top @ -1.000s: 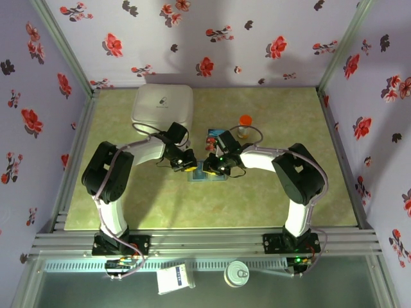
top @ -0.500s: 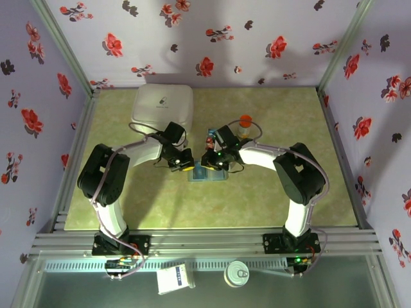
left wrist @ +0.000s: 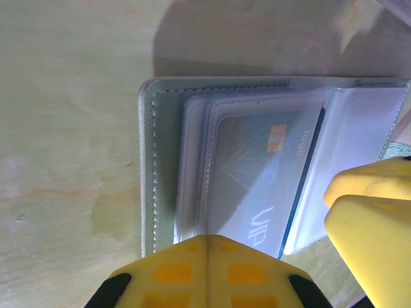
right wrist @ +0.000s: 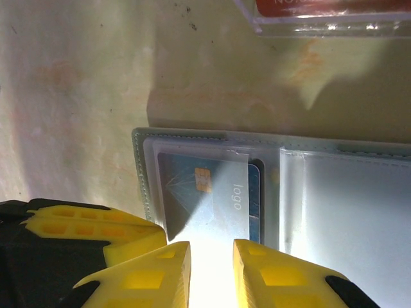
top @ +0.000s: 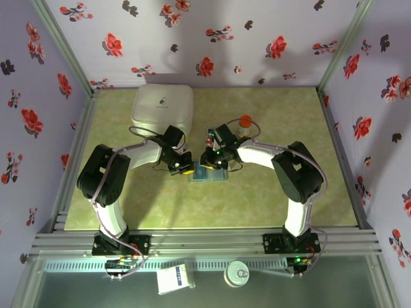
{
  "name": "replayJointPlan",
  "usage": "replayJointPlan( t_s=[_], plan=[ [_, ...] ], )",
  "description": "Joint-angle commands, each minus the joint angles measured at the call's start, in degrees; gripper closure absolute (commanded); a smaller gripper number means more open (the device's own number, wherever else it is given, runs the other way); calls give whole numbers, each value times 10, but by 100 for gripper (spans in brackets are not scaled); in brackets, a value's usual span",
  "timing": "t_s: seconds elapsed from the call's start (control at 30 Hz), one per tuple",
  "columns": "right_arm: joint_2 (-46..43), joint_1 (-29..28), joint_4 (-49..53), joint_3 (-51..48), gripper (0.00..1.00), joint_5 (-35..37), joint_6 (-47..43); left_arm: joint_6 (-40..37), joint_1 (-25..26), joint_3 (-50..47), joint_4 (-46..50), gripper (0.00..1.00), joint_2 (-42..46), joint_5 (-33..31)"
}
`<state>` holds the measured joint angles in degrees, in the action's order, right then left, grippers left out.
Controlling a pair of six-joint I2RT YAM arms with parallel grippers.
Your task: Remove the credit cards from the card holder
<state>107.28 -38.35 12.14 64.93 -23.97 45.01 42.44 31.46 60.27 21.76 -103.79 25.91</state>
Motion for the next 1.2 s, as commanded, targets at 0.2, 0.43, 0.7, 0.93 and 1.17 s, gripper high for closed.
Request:
replayJointPlan(
  t_s=[0.2,0.43,0.7,0.93,1.17],
  plan=[
    [15,-7,21,15,76,23,3,-32,-21,6,29,99,-3,-7],
    [22,-10,23,25,76,23,5,-37,-28,-2,25,99,-3,-5],
    [19,-11,30,28,76,24,2,-55,-42,-12,32,99,-16,-22],
    [13,-11,32,26,76,27,2,-57,-45,-6,38,100,-10,-22],
    [8,-11,34,25,76,30,-3,-51,-43,7,43,93,33,-13]
  ],
)
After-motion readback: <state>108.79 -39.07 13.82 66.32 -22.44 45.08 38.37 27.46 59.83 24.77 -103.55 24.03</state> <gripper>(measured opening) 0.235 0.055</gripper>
